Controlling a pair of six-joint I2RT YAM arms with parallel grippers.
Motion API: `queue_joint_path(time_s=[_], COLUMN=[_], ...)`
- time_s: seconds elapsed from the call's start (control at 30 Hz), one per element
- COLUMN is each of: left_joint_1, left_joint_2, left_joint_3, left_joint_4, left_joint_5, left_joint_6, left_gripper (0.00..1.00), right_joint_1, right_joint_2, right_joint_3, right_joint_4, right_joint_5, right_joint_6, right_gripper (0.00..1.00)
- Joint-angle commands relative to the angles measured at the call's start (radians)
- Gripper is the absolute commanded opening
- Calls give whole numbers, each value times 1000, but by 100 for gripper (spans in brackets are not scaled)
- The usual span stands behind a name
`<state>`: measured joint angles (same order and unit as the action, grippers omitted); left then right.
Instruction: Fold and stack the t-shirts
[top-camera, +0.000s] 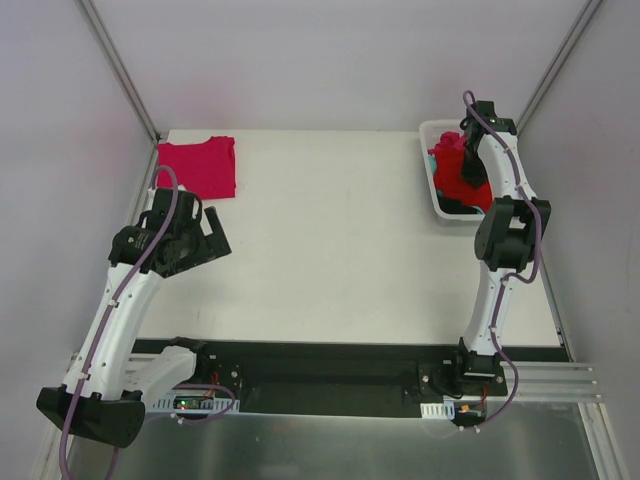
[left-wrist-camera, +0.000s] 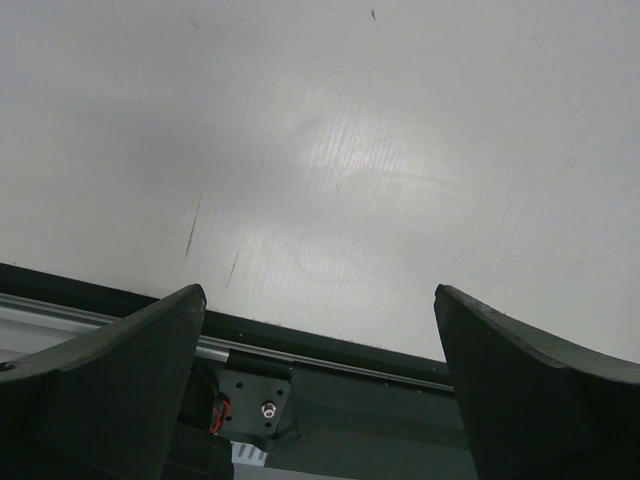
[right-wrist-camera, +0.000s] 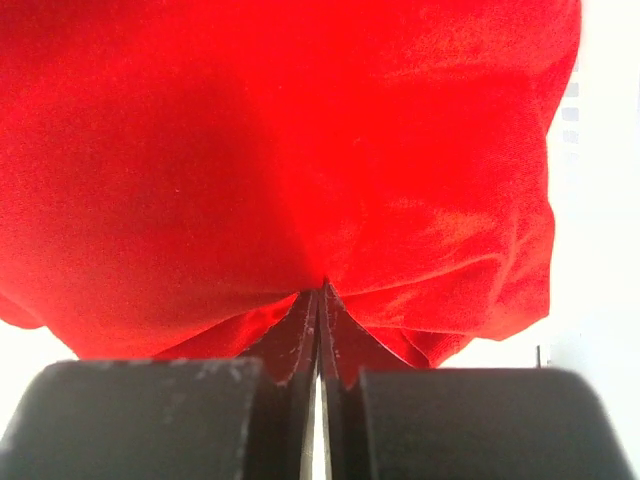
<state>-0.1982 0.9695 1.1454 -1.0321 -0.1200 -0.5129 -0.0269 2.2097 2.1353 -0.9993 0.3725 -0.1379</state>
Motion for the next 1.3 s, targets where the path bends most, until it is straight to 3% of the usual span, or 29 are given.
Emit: queue_joint_path(time_s=[0.0,0.53,0.73,0.83,0.97,1.13,1.27], left_joint_1=[-17,-63,-84,-95,-122,-159,-168], left_joint_2=[-9,-15,-3,-6,12,24,29], left_joint_3=[-3,-46,-56,-70,-73,-72,-70], left_joint_4=[-2,17,21,30,43,41,41], left_joint_5=[-1,-6,-9,-10,-20,-46,-53], left_joint_6=[-19,-56,-67,-78,-93,-118,-119], left_gripper=[99,99,99,99,99,99,99], right_joint_1=[-19,25,258,452,704,999,1056], right_joint_2=[-73,-338,-495,-557,-610,-689,-671], right_joint_3=[-6,122,242,255,189,-49,-103], right_joint_4=[-4,-58,10,37,53,111,74], right_joint_5=[-20,25,149,183,281,289,382], right_joint_6=[20,11,-106,-178,-273,-275,-230], right_gripper=[1,1,1,1,1,1,1])
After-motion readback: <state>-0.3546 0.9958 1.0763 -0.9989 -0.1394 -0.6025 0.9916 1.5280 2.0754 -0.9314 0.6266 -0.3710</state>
